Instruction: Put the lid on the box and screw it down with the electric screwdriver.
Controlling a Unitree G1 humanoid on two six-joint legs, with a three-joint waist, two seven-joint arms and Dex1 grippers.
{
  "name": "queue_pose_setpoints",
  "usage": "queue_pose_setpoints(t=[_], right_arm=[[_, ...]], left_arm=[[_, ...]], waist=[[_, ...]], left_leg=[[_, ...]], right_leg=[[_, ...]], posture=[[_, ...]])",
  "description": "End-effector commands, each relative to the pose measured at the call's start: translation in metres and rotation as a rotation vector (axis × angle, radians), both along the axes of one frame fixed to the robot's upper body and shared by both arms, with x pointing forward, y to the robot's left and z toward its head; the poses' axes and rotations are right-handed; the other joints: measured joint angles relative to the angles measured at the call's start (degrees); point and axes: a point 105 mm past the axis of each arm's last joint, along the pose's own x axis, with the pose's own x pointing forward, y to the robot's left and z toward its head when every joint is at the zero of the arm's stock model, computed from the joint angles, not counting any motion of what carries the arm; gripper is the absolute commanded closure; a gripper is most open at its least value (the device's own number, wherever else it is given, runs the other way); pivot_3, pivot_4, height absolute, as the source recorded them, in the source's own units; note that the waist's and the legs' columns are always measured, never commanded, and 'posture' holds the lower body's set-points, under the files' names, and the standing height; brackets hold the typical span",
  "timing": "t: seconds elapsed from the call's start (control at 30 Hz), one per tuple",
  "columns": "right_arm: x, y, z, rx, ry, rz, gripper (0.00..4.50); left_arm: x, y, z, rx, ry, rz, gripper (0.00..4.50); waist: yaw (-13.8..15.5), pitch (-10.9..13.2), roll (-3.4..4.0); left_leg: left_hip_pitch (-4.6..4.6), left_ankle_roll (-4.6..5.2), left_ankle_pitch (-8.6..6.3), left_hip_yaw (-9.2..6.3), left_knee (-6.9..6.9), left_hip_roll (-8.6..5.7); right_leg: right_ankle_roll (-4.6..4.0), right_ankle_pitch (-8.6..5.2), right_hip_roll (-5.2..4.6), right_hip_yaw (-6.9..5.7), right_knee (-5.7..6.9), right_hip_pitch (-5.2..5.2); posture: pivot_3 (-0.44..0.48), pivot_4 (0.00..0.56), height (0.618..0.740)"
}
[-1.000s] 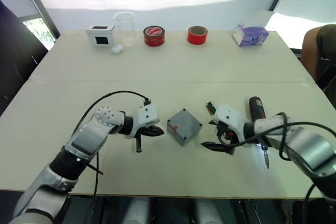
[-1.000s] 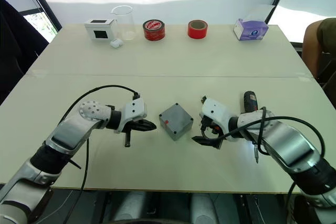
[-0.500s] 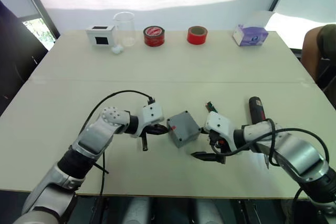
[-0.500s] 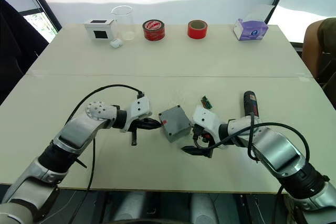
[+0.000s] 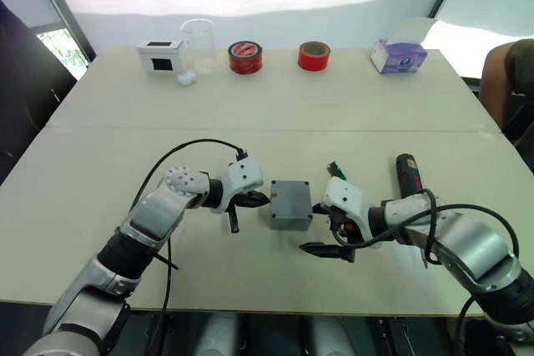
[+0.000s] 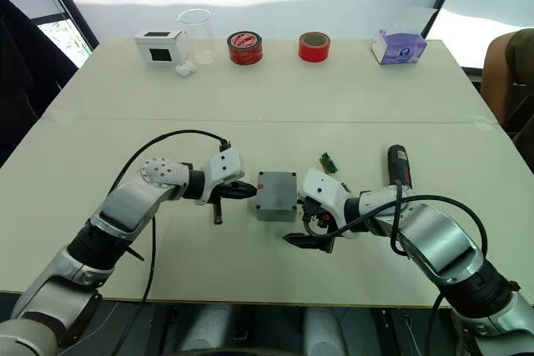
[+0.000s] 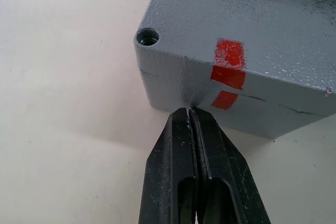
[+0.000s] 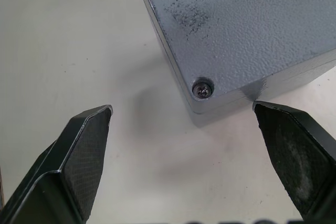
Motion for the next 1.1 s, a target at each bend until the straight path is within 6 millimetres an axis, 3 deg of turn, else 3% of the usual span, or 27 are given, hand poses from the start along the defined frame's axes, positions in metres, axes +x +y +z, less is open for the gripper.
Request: queue_pose_setpoints(t=[0.03, 0.2, 0.27, 0.33, 0.5, 0.9, 1.0, 1.1], right_arm=[[-0.004, 0.006, 0.009, 0.016, -0.041, 0.041, 0.01], [-0.001, -0.001, 0.012, 0.002, -0.056, 0.02, 0.01], [0.011, -0.033, 0.042, 0.132, -0.071, -0.16, 0.01], [0.015, -0.055, 0.054, 0.202, -0.088, -0.283, 0.01], [0.017, -0.07, 0.048, 0.211, -0.098, -0.395, 0.01], [0.027, -0.08, 0.023, 0.165, -0.141, -0.516, 0.01], [0.031, -0.083, 0.022, 0.169, -0.156, -0.539, 0.76], [0.032, -0.087, 0.018, 0.161, -0.154, -0.55, 1.9]], left_arm=[[-0.002, -0.005, 0.013, -0.025, -0.037, -0.034, 4.5], [-0.004, 0.001, 0.014, -0.017, -0.027, -0.033, 4.5], [0.012, 0.024, 0.043, -0.147, -0.024, 0.065, 4.5], [0.017, 0.034, 0.063, -0.245, -0.017, 0.096, 4.5], [0.001, 0.025, 0.083, -0.339, 0.038, 0.004, 4.5], [-0.028, -0.005, 0.074, -0.245, 0.038, -0.185, 4.5], [-0.03, -0.008, 0.074, -0.246, 0.037, -0.191, 4.5], [-0.03, -0.008, 0.074, -0.246, 0.034, -0.191, 4.5]], waist=[[0.0, 0.0, 0.0], [-0.01, 0.0, 0.0], [0.11, 0.01, -0.01], [0.12, 0.02, -0.02], [0.0, -0.04, -0.06], [0.04, -0.04, -0.06], [-0.05, -0.04, -0.06], [-0.07, -0.04, -0.06]], left_leg=[[0.0, 0.0, 0.0, 0.0, 0.0, 0.0], [0.0, 0.0, 0.0, 0.0, 0.0, 0.0], [0.0, 0.0, 0.0, 0.0, 0.0, 0.0], [-0.04, 0.0, 0.0, -0.04, 0.02, 0.0], [0.09, 0.0, 0.0, -0.05, 0.02, 0.0], [0.07, -0.03, 0.02, -0.01, 0.02, -0.01], [0.07, -0.03, 0.02, -0.01, 0.02, -0.01], [0.07, -0.03, 0.02, -0.01, 0.02, 0.0]], right_leg=[[0.0, 0.0, 0.0, 0.0, 0.0, 0.0], [0.0, 0.0, 0.0, 0.0, 0.0, 0.0], [0.0, 0.0, 0.0, 0.0, 0.0, 0.0], [0.0, 0.0, 0.0, 0.0, 0.01, -0.01], [0.0, 0.0, -0.01, -0.02, 0.02, 0.11], [0.0, 0.0, 0.0, 0.02, 0.05, 0.08], [0.0, 0.0, 0.0, 0.02, 0.05, 0.08], [-0.01, 0.0, 0.02, 0.02, 0.05, 0.07]], posture=[[0.0, 0.15, 0.74], [0.0, 0.15, 0.74], [0.0, 0.15, 0.74], [0.0, 0.15, 0.74], [0.0, 0.15, 0.74], [0.0, 0.15, 0.74], [0.0, 0.15, 0.74], [0.0, 0.15, 0.74]])
